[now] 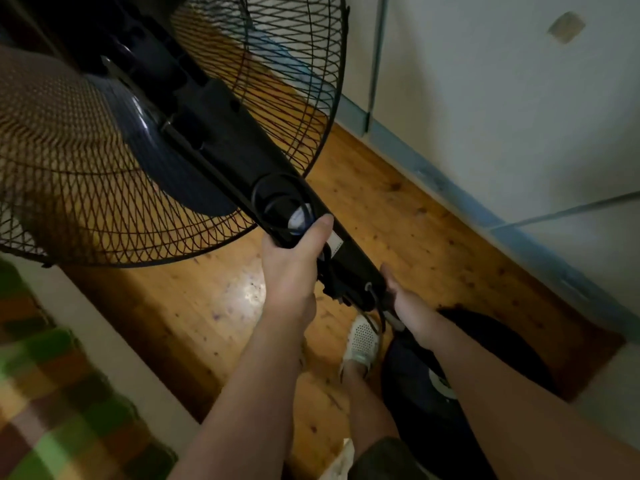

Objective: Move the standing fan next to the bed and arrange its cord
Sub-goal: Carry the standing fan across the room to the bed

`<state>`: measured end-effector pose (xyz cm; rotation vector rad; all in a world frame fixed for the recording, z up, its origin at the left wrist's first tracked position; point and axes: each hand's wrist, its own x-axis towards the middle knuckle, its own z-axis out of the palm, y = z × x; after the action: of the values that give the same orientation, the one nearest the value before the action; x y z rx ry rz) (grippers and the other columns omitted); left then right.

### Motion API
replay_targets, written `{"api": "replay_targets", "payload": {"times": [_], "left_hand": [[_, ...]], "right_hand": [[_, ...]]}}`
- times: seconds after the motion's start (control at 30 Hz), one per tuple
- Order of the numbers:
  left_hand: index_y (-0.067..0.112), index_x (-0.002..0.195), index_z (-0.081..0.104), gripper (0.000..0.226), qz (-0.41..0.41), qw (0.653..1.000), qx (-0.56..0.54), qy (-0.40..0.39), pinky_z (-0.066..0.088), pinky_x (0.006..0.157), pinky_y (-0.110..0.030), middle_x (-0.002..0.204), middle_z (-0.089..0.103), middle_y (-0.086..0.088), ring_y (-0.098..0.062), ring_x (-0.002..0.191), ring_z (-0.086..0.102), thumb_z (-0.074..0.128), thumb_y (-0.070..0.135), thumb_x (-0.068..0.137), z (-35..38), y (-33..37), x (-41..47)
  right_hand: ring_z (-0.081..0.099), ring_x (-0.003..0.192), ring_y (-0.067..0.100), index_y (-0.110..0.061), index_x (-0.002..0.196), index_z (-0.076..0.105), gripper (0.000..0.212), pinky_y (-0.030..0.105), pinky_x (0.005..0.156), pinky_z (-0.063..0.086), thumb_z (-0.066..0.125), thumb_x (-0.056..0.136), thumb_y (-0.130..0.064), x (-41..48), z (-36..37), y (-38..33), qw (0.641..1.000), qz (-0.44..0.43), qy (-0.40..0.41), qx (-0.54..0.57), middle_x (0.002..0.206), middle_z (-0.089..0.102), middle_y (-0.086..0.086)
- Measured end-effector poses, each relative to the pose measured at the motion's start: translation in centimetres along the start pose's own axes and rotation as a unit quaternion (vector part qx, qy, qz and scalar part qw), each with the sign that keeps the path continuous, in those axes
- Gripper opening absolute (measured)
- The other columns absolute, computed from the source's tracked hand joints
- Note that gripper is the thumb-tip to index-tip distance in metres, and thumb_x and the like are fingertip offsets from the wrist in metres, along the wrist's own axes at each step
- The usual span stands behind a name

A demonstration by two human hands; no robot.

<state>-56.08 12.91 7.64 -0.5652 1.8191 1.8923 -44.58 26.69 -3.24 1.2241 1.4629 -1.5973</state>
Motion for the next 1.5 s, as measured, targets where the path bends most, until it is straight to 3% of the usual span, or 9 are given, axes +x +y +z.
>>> {"api": "replay_targets", "payload": {"times": [0.17,0.33,0.67,0.87,1.17,1.23,1.3,1.4,1.5], "left_hand": [[0.026,0.121,0.065,0.067,-0.006,1.000,-0.010,0.022,0.057,0.087,-0.037,0.110,0.075,0.003,-0.017,0.103,0.072,0.086,0.039,0.059,-1.1,0.5,1.7],[0.034,0.110,0.065,0.061,-0.030,0.999,-0.019,0.040,0.056,0.095,-0.043,0.105,0.077,0.009,-0.013,0.100,0.073,0.087,0.041,0.054,-2.5,0.7,2.6],[0.030,0.116,0.066,0.068,-0.079,0.994,-0.050,0.059,0.056,0.087,-0.035,0.108,0.077,0.008,-0.010,0.099,0.073,0.088,0.044,0.054,-5.7,1.7,1.0],[0.026,0.126,0.062,0.078,-0.108,0.989,-0.082,0.065,0.054,0.085,-0.031,0.101,0.077,0.017,-0.001,0.091,0.073,0.090,0.044,0.056,-8.3,6.4,0.3],[0.020,0.152,0.037,0.118,-0.148,0.976,-0.120,0.107,0.043,0.094,-0.040,0.137,0.053,0.006,-0.022,0.120,0.054,0.088,0.055,0.052,-14.3,15.6,-1.9],[0.015,0.148,0.044,0.116,-0.141,0.976,-0.123,0.115,0.043,0.093,-0.042,0.147,0.051,0.001,-0.027,0.128,0.052,0.086,0.057,0.049,-15.8,17.5,-2.0],[0.013,0.140,0.053,0.108,-0.142,0.972,-0.143,0.123,0.050,0.099,-0.046,0.143,0.057,-0.005,-0.030,0.124,0.059,0.086,0.054,0.046,-17.5,19.1,-1.9],[0.010,0.127,0.065,0.084,-0.148,0.962,-0.186,0.131,0.058,0.092,-0.050,0.125,0.069,-0.010,-0.032,0.108,0.069,0.088,0.043,0.054,-20.3,20.5,-1.3],[0.008,0.121,0.067,0.068,-0.160,0.954,-0.213,0.137,0.059,0.089,-0.050,0.116,0.072,-0.013,-0.033,0.100,0.071,0.087,0.038,0.064,-22.5,20.9,-0.8]], "right_hand": [[0.048,0.135,0.033,-0.008,0.145,0.048,0.083,0.042,0.113,0.036,0.032,0.094,-0.072,0.3,1.9,-1.8,1.000,-0.003,-0.023,-0.005,0.146,0.052,0.014],[0.055,0.121,0.039,-0.022,0.157,0.018,0.050,0.042,0.102,0.043,0.031,0.108,-0.018,0.5,3.7,-2.4,0.992,-0.025,0.005,-0.126,0.135,0.055,0.023],[0.047,0.130,0.035,-0.015,0.152,0.032,0.044,0.013,0.078,0.036,0.033,0.108,-0.018,-2.5,5.3,-1.9,0.982,-0.053,0.017,-0.182,0.144,0.048,0.020],[0.060,0.103,0.033,-0.030,0.155,0.023,0.047,0.041,0.089,0.050,0.021,0.109,-0.031,-7.4,7.4,-5.9,0.966,-0.045,0.020,-0.254,0.120,0.060,0.015],[0.051,0.048,0.016,-0.032,0.151,0.033,0.049,0.027,0.045,0.042,0.024,0.105,-0.046,-17.0,12.8,-12.5,0.978,-0.046,0.021,-0.201,0.065,0.059,0.006],[0.050,0.040,0.015,-0.017,0.107,0.068,0.080,0.026,0.046,0.043,0.017,0.091,-0.077,-18.7,14.5,-13.7,0.977,-0.030,0.041,-0.206,0.050,0.057,0.001],[0.057,0.039,0.017,-0.012,0.068,0.064,0.098,0.029,0.057,0.049,0.008,0.073,-0.092,-20.2,15.9,-14.9,0.970,-0.028,0.041,-0.240,0.046,0.060,0.001],[0.068,0.055,0.025,-0.010,0.072,0.069,0.109,0.039,0.077,0.051,0.007,0.065,-0.099,-21.8,17.7,-16.3,0.957,-0.052,0.007,-0.284,0.056,0.066,0.007],[0.050,0.045,0.018,-0.015,0.068,0.060,0.095,0.029,0.055,0.044,0.014,0.067,-0.099,-22.9,19.6,-17.5,0.955,-0.048,-0.012,-0.294,0.050,0.051,-0.001]]}}
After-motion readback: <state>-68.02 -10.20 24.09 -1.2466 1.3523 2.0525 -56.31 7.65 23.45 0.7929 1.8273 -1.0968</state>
